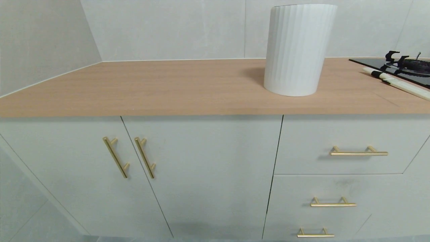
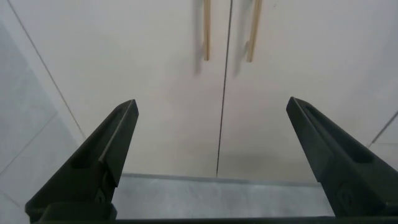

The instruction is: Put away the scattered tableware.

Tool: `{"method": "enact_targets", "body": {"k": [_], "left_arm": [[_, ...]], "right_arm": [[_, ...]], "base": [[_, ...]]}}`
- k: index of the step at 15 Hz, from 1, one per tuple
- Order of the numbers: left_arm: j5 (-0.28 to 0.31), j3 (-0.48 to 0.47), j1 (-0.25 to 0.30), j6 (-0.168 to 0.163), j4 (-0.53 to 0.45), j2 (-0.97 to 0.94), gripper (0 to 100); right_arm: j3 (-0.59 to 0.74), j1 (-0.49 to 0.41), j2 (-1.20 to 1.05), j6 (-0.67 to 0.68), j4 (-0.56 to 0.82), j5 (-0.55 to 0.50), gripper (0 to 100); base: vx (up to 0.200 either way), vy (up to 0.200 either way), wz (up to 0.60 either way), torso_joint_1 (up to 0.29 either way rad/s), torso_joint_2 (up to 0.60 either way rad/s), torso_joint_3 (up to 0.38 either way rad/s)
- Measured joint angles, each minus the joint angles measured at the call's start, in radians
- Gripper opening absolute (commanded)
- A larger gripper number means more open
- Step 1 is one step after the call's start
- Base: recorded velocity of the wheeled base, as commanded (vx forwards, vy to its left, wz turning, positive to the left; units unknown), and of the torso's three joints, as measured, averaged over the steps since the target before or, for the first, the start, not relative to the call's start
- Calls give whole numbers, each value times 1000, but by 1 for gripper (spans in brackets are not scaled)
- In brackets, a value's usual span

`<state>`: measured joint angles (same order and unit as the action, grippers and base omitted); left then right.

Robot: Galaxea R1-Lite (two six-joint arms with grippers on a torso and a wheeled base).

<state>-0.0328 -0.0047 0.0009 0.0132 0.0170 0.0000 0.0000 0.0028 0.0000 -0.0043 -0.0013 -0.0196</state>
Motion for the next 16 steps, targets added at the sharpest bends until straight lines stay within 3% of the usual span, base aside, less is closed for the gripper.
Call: {"method": "enact_targets", "body": {"k": [2, 14, 16], "left_arm": [[0, 0, 1, 0, 0, 0, 100], [-1, 0, 0, 1, 0, 0, 100], [-1, 0, 0, 0, 0, 0, 100]], "right_arm": [[0, 0, 0, 0, 0, 0, 100], [0, 0, 0, 0, 0, -2, 100], [0, 0, 0, 0, 0, -2, 100]], "base": [[0, 0, -600, 2, 7, 2], [0, 0, 0, 0, 0, 0], [0, -200, 0, 2, 2, 2]]}}
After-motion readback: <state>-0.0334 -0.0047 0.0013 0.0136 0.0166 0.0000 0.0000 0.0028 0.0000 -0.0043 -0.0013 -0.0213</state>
